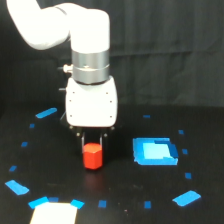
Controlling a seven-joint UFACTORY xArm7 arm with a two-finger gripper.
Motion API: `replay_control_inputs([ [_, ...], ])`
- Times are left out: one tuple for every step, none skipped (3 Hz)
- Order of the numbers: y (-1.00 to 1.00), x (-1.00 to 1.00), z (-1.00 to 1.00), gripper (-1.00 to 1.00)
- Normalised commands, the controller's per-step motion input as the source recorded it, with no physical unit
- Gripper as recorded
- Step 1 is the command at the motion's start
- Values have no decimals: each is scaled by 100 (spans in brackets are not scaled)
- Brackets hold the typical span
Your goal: Pick up the red object from the table
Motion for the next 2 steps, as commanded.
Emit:
replay_control_inputs([
  [13, 100, 100, -100],
  [10, 100, 100, -100],
])
